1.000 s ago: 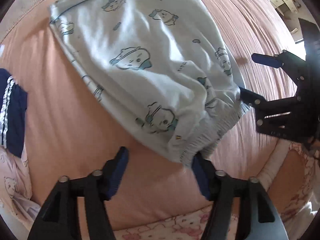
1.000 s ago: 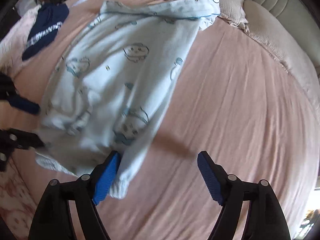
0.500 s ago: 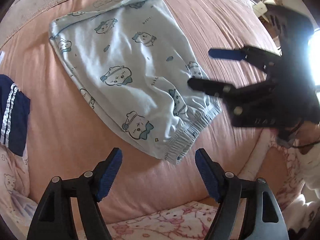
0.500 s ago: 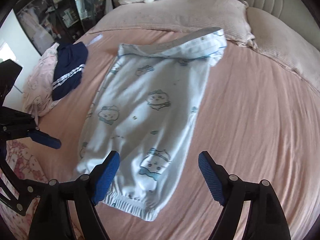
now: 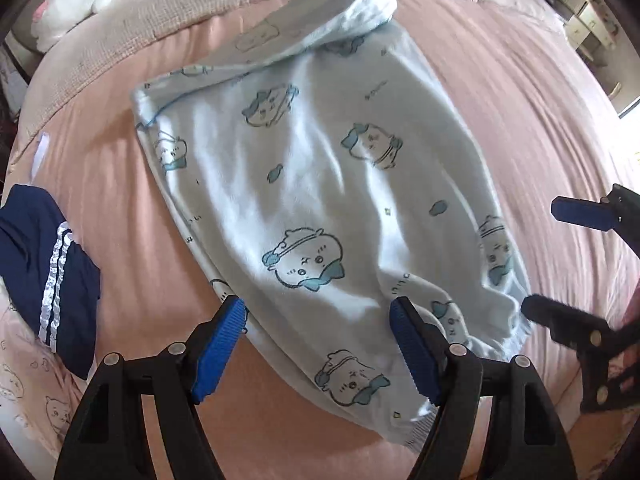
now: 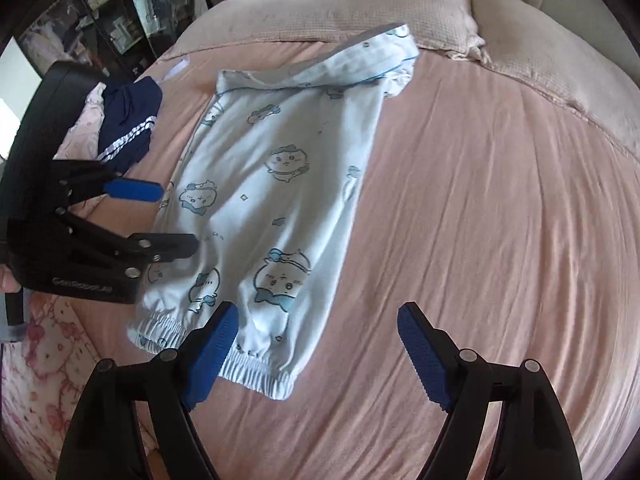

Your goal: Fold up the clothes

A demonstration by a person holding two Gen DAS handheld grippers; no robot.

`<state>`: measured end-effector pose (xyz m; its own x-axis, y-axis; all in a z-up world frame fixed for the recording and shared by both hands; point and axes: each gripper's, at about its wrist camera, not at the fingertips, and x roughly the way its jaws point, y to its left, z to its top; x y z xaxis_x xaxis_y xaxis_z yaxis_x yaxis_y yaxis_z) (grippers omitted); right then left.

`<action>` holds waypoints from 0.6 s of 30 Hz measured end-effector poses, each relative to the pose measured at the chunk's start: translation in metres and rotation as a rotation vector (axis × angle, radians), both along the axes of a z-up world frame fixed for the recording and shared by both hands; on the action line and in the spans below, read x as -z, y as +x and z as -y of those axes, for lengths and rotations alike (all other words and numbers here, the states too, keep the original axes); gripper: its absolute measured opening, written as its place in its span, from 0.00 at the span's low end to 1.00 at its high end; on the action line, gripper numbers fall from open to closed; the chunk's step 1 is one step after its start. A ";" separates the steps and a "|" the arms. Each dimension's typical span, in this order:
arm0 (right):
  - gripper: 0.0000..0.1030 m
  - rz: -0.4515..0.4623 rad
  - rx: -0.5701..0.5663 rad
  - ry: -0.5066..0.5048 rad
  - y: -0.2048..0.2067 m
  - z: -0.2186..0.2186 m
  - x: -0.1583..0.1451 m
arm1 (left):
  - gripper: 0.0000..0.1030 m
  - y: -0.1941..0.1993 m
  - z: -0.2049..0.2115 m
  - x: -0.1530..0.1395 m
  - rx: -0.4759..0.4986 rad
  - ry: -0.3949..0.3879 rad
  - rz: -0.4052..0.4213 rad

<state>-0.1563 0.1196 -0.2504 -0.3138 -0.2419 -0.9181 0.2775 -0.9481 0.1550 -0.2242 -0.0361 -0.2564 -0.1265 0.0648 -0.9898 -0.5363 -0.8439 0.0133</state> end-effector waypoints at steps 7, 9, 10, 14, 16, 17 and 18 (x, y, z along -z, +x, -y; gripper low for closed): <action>0.80 0.138 0.016 0.037 -0.005 0.005 0.023 | 0.72 0.006 0.034 -0.004 0.031 0.032 0.068; 0.80 0.082 0.032 -0.019 -0.019 0.000 0.003 | 0.72 -0.008 0.044 -0.025 0.015 0.113 0.000; 0.80 0.027 0.052 -0.023 -0.029 -0.002 -0.010 | 0.72 -0.018 0.048 -0.033 0.001 0.154 -0.031; 0.80 -0.088 0.104 0.068 -0.091 0.002 -0.031 | 0.72 -0.071 0.049 -0.034 -0.062 0.191 -0.101; 0.80 -0.104 0.097 0.162 -0.126 0.004 -0.027 | 0.72 -0.091 0.019 -0.016 -0.097 0.169 -0.112; 0.80 -0.109 0.087 0.188 -0.138 0.003 -0.024 | 0.72 -0.103 0.002 -0.005 -0.109 0.156 -0.115; 0.80 -0.112 0.075 0.210 -0.150 0.001 -0.021 | 0.72 -0.115 -0.005 0.001 -0.116 0.150 -0.120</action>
<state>-0.3066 0.1182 -0.2292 -0.4268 -0.0215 -0.9041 0.2096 -0.9749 -0.0757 -0.3391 -0.0309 -0.2578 -0.2576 0.1888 -0.9476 -0.4379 -0.8971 -0.0597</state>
